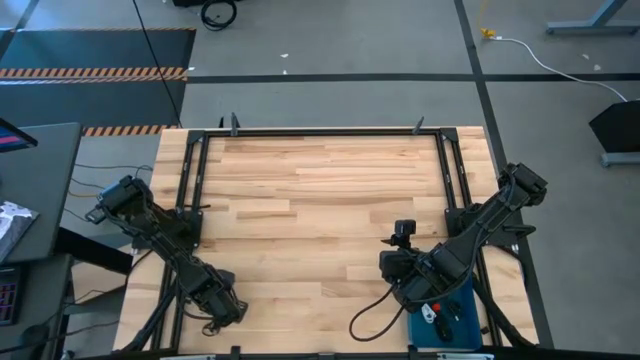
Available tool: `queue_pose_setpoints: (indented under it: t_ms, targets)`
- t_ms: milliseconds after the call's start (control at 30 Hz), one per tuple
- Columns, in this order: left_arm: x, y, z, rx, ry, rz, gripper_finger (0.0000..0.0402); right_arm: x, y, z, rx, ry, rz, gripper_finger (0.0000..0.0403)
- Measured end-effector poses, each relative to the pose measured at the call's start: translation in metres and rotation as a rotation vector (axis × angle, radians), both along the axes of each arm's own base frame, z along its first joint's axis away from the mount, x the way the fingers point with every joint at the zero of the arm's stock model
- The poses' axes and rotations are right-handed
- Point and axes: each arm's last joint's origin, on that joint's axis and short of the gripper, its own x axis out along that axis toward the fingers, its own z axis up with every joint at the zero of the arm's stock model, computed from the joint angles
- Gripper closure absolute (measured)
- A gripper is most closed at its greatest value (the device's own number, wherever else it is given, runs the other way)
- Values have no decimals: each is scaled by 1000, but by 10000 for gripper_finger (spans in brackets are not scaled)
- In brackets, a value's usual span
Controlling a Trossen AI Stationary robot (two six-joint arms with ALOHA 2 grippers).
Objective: Pick and place USB-C Cables
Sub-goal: Put the black USB cable into the blue bin
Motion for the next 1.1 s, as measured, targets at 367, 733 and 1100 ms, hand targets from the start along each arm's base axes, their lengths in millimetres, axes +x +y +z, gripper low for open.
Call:
queue_pose_setpoints:
  t_ms: [367,733,1100]
  targets:
    - [35,15,29,210,-410,-103,370,3,2,1,-18,-7,52,199]
    - [82,19,103,818,-894,-439,368,35,25,18,119,-267,277,199]
    - [102,15,154,1301,-990,-591,367,57,15,64,148,-617,339,199]
